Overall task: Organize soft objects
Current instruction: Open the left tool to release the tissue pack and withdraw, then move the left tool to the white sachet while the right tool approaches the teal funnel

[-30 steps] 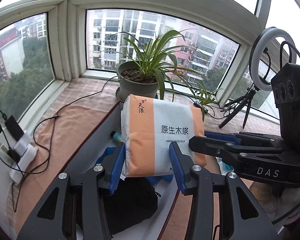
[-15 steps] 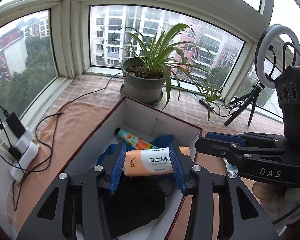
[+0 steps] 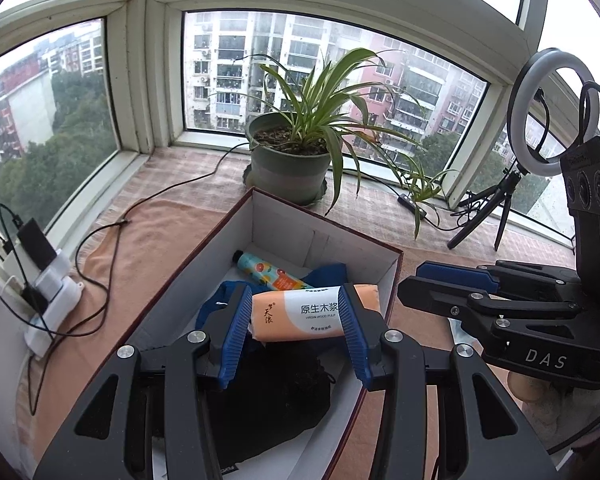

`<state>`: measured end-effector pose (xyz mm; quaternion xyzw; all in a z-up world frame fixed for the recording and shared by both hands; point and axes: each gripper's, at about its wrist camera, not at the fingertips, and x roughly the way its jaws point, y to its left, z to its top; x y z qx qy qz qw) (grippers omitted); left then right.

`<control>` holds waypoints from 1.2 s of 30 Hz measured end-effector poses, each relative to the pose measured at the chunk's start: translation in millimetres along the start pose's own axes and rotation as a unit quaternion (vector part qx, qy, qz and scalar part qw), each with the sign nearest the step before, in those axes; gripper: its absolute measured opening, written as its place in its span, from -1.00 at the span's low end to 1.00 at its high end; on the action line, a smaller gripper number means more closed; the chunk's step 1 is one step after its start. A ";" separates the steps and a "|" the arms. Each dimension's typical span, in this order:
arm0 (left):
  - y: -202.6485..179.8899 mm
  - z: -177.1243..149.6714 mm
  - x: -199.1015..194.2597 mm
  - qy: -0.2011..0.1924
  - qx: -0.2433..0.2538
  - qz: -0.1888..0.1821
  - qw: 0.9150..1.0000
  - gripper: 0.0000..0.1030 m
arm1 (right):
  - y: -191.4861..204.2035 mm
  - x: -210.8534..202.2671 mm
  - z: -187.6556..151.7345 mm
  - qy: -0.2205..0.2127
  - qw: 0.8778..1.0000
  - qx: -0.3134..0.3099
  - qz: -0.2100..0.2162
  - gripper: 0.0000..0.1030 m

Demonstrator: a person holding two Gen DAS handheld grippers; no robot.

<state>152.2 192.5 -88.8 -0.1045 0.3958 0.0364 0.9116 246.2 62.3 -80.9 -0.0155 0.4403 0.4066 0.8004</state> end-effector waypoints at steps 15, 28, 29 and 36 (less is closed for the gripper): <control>-38.6 -30.5 -23.6 0.014 0.016 -0.031 0.999 0.03 | -49.7 -92.8 -68.8 -0.053 0.997 0.045 -0.040 0.02; -144.1 -50.9 6.4 0.044 0.083 -0.087 0.992 0.03 | -178.0 -185.9 -182.8 -0.078 0.969 0.201 -0.125 0.02; -152.0 -52.9 9.4 0.045 0.089 -0.090 0.991 0.03 | -182.7 -190.0 -188.0 -0.078 0.967 0.206 -0.128 0.02; -184.2 -65.7 46.9 0.078 0.097 -0.099 0.987 -0.31 | -204.6 -203.8 -204.4 -0.074 0.967 0.213 -0.118 -0.09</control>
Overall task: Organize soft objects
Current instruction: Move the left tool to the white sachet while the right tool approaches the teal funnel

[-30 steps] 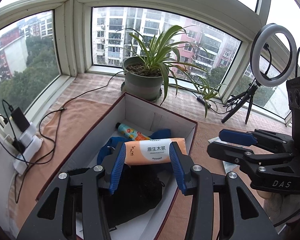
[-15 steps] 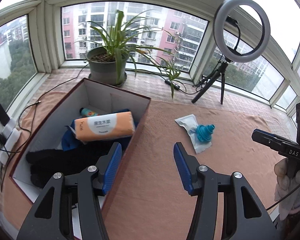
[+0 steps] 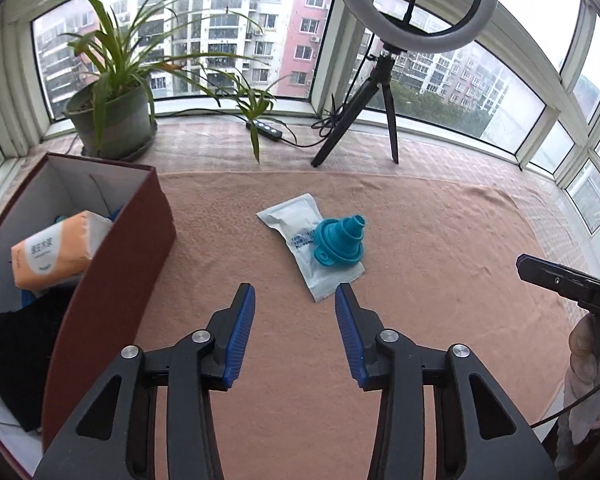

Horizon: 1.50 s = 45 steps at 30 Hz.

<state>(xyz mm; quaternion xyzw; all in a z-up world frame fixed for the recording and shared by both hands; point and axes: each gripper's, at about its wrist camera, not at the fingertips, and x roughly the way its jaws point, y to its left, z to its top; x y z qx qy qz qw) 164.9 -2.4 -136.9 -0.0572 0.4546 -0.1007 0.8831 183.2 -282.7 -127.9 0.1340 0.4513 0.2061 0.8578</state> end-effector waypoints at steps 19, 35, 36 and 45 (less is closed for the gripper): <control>14.7 -9.1 38.3 0.030 -0.043 -0.002 0.999 -0.42 | 65.5 155.9 39.0 0.086 0.988 -0.039 0.122 -0.68; 14.9 -2.8 52.2 0.038 -0.046 -0.015 0.998 -0.42 | 12.5 161.5 70.6 0.072 0.993 0.021 0.096 -0.77; 13.8 -2.7 52.9 0.039 -0.045 -0.015 0.998 -0.42 | 7.7 157.4 71.9 0.069 0.993 0.020 0.089 -0.77; 3.3 2.9 62.3 0.050 -0.043 -0.026 0.997 -0.42 | -33.7 134.9 74.2 0.053 0.996 0.047 0.058 -0.71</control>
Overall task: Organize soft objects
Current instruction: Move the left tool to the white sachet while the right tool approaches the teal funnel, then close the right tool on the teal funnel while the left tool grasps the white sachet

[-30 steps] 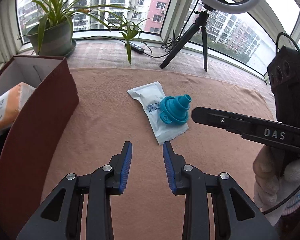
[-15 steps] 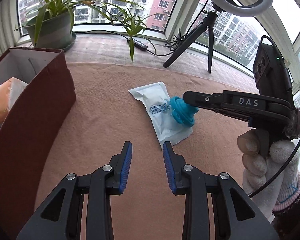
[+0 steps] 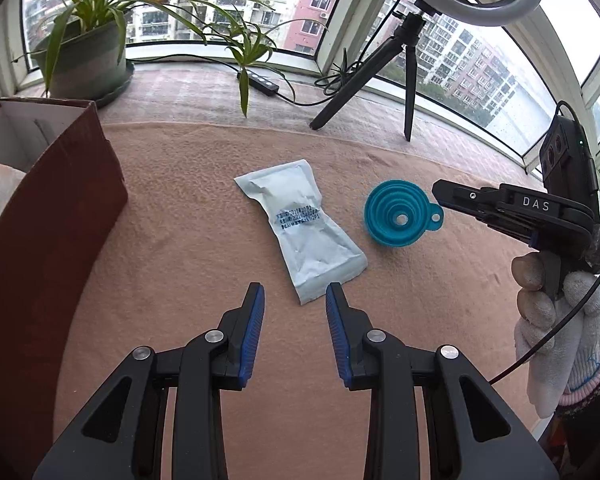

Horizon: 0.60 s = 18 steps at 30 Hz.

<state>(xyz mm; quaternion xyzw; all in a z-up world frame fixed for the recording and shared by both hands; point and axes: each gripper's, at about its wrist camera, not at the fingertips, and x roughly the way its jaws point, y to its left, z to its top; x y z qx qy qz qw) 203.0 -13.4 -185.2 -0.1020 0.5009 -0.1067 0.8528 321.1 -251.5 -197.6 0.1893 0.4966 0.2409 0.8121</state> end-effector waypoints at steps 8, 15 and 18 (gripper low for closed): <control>-1.1 15.6 22.0 0.018 -0.027 -0.011 0.999 -0.11 | -3.4 -5.6 -3.9 0.008 0.999 -0.032 -0.024 -0.11; -6.7 38.8 46.7 0.015 -0.051 0.016 0.998 0.21 | 0.1 8.6 -7.4 0.026 0.998 -0.048 -0.036 -0.11; -8.9 47.1 61.1 0.020 -0.057 0.027 0.998 0.21 | 1.6 15.4 -10.4 0.032 0.996 -0.059 -0.054 -0.11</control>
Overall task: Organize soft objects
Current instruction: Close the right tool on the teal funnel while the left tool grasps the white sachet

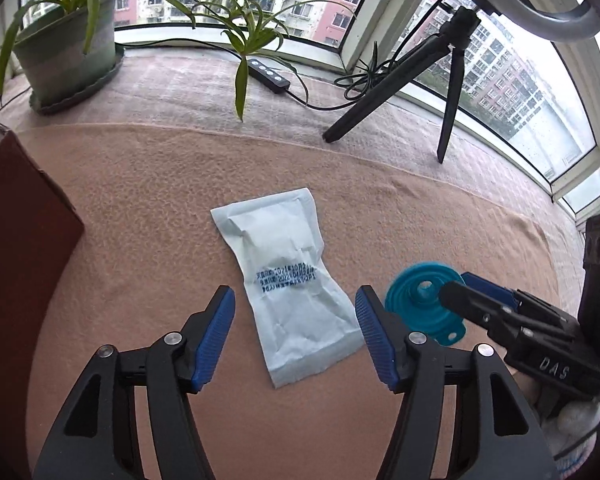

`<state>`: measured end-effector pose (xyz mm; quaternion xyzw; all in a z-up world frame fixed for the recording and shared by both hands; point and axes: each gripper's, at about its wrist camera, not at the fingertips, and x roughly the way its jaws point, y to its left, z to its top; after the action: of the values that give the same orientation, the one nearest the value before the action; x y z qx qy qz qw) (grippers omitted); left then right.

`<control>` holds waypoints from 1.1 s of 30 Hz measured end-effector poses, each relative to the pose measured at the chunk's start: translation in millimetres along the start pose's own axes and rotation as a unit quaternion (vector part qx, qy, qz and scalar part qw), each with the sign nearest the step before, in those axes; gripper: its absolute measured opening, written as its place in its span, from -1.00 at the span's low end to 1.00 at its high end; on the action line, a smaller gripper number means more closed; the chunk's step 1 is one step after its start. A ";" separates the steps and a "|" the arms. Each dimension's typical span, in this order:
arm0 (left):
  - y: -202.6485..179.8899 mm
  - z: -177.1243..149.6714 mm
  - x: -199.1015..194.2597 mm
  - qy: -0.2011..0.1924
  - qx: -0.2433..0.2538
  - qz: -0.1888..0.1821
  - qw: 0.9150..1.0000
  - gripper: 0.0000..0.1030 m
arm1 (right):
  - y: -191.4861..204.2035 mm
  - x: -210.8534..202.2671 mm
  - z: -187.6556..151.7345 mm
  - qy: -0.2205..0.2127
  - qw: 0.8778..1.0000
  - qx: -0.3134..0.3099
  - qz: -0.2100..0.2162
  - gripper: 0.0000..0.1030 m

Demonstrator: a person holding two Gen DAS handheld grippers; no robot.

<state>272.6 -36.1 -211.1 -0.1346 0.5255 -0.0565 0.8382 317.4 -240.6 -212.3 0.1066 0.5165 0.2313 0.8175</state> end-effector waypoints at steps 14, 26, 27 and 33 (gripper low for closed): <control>-15.1 6.6 36.0 -0.007 0.021 0.079 0.997 0.36 | -13.3 9.2 -9.1 -0.001 0.999 0.005 -0.047 -0.11; -9.5 21.8 37.4 0.002 -0.030 0.080 0.996 0.43 | -10.4 11.6 -10.7 -0.001 0.999 0.004 -0.047 -0.11; -11.1 23.3 39.4 0.004 -0.030 0.082 0.996 0.52 | -10.6 11.3 -11.0 -0.001 0.999 0.004 -0.047 -0.11; -25.0 19.4 46.8 -0.002 0.013 0.120 0.993 0.54 | -12.3 9.9 -13.1 -0.001 0.999 0.005 -0.051 -0.16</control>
<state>311.8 -67.9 -236.5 -0.0594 0.5352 0.0383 0.8417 312.6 -247.3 -231.2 0.0846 0.5214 0.1870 0.8283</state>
